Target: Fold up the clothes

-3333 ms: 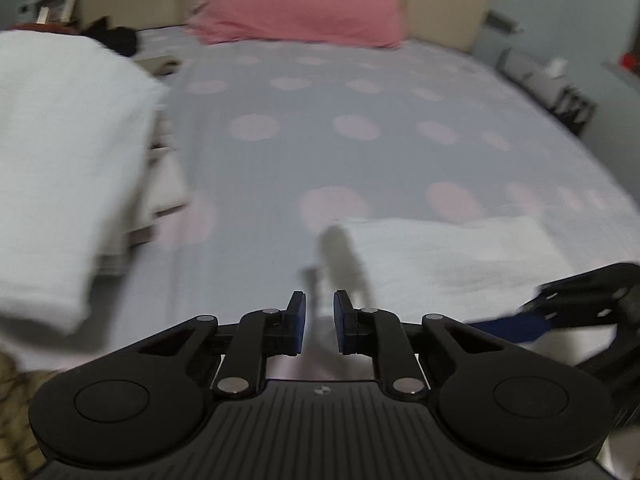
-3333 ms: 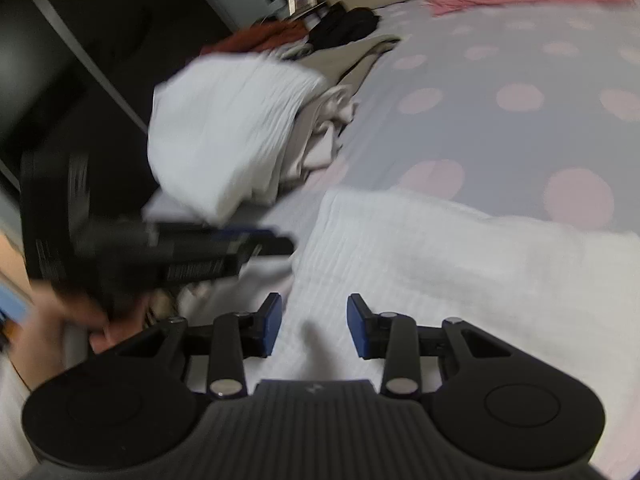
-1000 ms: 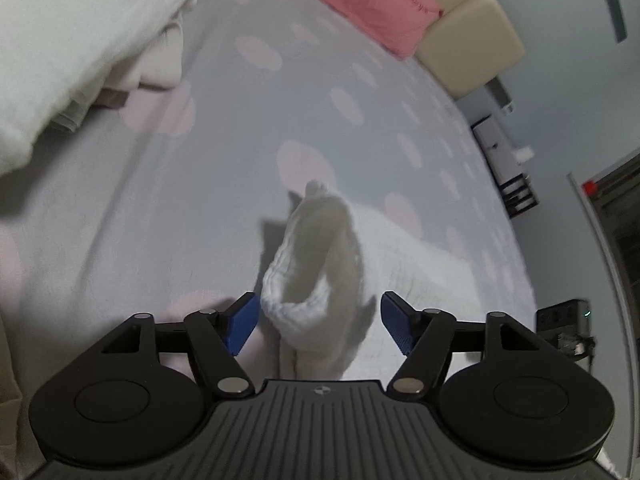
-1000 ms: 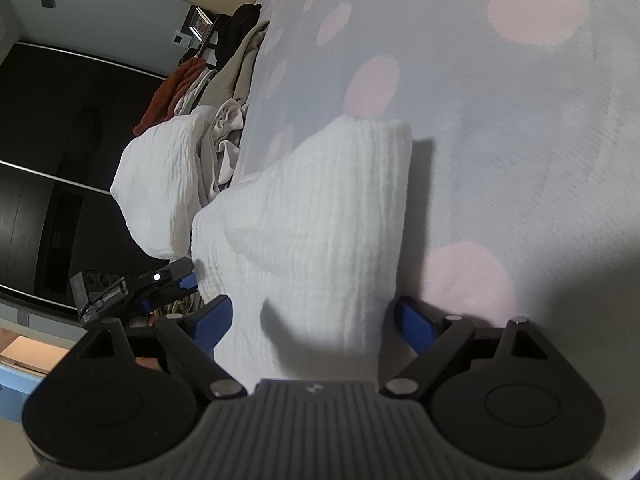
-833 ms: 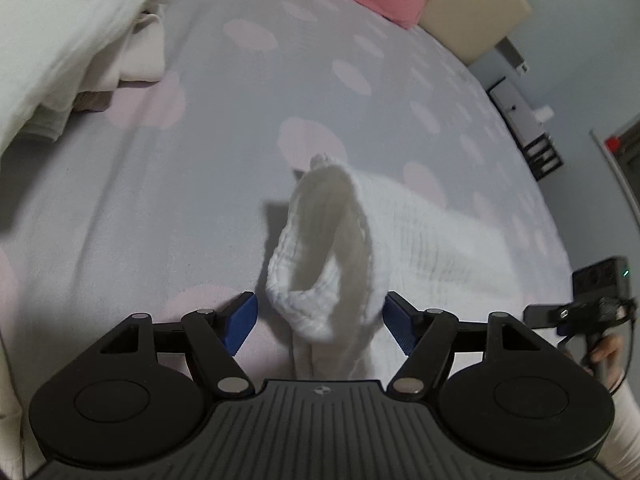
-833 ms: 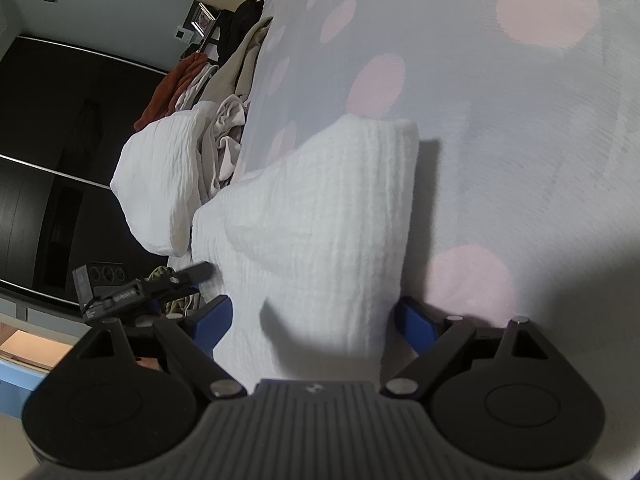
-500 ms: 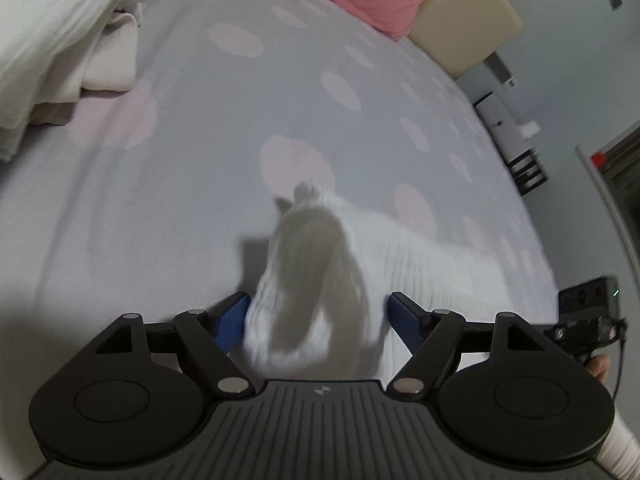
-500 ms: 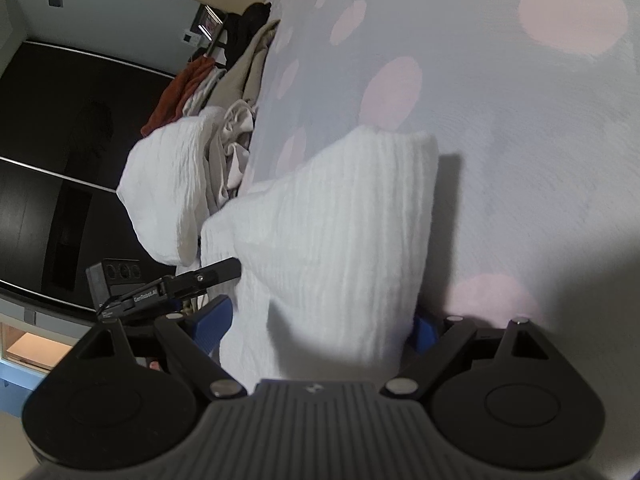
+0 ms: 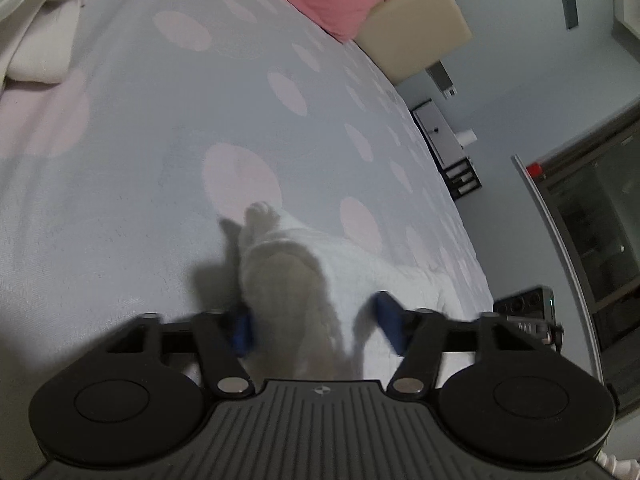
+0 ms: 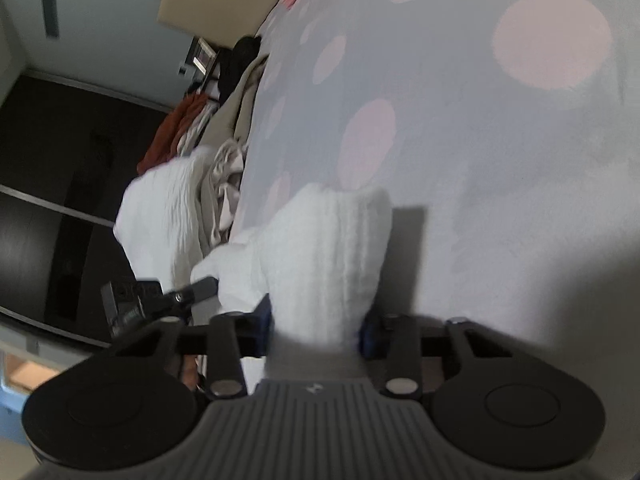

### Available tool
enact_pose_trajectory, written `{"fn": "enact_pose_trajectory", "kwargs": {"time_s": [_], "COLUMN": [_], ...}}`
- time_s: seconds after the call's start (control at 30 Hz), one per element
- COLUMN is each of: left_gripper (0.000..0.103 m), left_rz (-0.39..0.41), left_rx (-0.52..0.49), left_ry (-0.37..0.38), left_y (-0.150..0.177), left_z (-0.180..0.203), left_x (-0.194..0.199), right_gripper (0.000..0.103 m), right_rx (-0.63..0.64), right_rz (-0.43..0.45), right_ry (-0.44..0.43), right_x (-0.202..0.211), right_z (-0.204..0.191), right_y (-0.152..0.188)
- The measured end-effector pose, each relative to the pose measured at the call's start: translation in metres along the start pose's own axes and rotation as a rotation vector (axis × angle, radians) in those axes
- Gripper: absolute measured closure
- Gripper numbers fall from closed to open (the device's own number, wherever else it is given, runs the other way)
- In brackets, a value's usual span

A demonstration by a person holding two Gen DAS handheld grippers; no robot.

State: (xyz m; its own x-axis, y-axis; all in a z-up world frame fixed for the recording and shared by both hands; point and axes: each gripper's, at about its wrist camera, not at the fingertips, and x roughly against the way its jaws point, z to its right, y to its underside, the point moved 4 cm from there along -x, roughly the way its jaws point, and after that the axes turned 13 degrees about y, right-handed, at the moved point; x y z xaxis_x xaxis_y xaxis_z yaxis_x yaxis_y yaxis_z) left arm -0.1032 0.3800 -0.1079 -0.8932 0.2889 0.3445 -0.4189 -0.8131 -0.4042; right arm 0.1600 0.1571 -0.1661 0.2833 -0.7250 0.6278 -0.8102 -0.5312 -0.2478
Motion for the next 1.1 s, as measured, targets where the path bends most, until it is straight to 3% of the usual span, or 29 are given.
{"fn": "enact_pose_trajectory", "kwargs": {"time_s": [0.07, 0.13, 0.3, 0.47, 0.57, 0.83, 1.1], "left_gripper": [0.072, 0.074, 0.075, 0.075, 0.075, 0.075, 0.075], "left_rz": [0.02, 0.033, 0.086, 0.168, 0.176, 0.096, -0.121], "left_rx": [0.009, -0.004, -0.077, -0.131, -0.215, -0.403, -0.597], "left_ry": [0.01, 0.015, 0.051, 0.158, 0.193, 0.178, 0.087], "left_y": [0.0, 0.0, -0.001, 0.001, 0.005, 0.034, 0.087], "left_z": [0.0, 0.002, 0.02, 0.038, 0.054, 0.091, 0.115], "left_x": [0.003, 0.007, 0.014, 0.035, 0.05, 0.08, 0.087], "right_gripper": [0.068, 0.069, 0.069, 0.069, 0.069, 0.069, 0.069], "right_rx": [0.005, 0.004, 0.088, 0.178, 0.232, 0.586, 0.92], "right_rz": [0.033, 0.064, 0.135, 0.206, 0.248, 0.164, 0.063], "right_ry": [-0.018, -0.042, -0.133, -0.225, -0.28, -0.253, -0.21], "right_x": [0.003, 0.007, 0.027, 0.048, 0.061, 0.076, 0.087], "right_z": [0.0, -0.001, -0.018, -0.036, -0.047, -0.086, -0.119], "right_y": [0.004, 0.007, 0.01, 0.014, 0.016, 0.061, 0.105]}}
